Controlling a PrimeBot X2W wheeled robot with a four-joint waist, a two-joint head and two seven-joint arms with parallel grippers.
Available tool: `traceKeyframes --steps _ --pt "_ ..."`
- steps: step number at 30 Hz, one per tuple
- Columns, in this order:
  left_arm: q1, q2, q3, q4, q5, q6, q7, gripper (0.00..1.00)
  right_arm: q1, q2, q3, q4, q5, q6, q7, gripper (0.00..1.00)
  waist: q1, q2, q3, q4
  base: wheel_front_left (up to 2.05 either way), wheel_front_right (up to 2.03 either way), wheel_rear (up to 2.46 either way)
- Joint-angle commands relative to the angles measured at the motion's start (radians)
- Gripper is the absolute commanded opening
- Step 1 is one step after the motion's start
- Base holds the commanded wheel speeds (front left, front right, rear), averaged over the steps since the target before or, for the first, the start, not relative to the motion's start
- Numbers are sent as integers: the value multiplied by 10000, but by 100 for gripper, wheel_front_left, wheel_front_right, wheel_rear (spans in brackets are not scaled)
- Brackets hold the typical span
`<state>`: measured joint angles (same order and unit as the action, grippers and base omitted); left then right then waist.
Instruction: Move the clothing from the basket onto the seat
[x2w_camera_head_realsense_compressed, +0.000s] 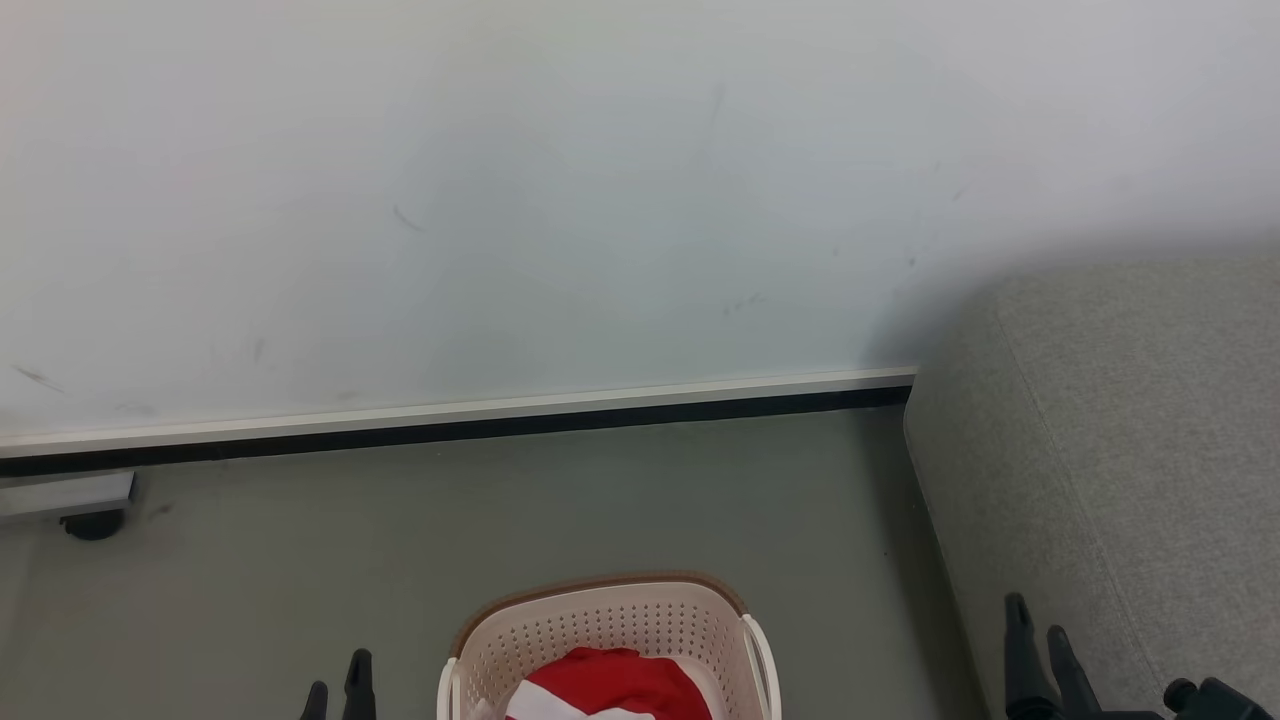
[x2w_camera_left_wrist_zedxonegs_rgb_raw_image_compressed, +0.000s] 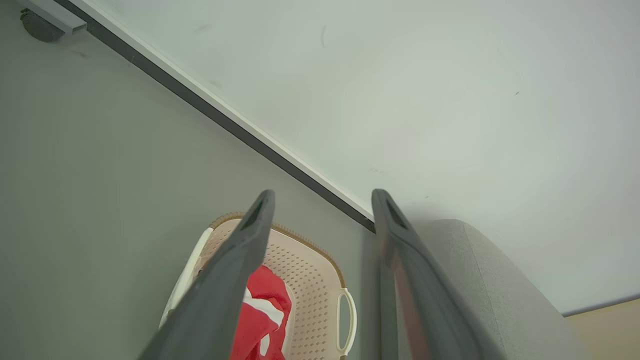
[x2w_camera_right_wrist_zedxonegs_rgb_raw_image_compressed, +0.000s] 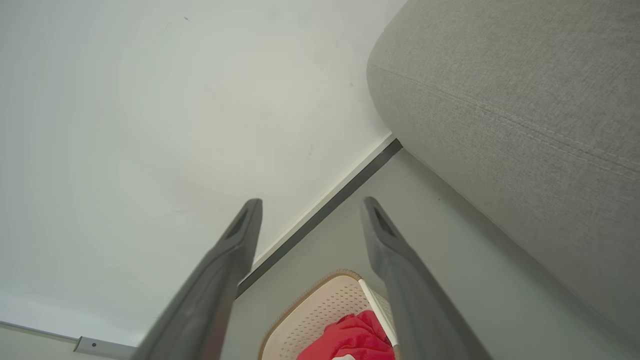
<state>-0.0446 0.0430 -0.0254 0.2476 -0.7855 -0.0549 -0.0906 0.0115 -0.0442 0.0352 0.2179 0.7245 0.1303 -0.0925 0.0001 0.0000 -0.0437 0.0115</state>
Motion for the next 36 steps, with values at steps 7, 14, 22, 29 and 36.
traceKeyframes --steps 7,14,22,29,36 --pt "-78 74 -226 -25 1156 246 -300 100 -130 -63 358 -177 -1353 4 85 100 -1 0 -38 -4 0 0 0" --pt "-177 80 -283 173 1790 261 -505 100 -31 -65 512 -159 -2127 4 117 100 -1 0 -84 9 0 0 0" --pt "-295 111 -335 489 2582 306 -710 100 -74 -69 659 -99 -2880 5 145 100 -1 0 -140 9 0 0 0" --pt "-449 115 -392 777 3210 367 -900 100 -90 -71 570 -120 -3572 5 -25 100 -1 0 -196 6 0 0 0" --pt "-431 104 -364 825 3514 353 -1066 100 -118 -73 654 -127 -4024 5 -181 100 -1 0 -227 7 0 0 0"
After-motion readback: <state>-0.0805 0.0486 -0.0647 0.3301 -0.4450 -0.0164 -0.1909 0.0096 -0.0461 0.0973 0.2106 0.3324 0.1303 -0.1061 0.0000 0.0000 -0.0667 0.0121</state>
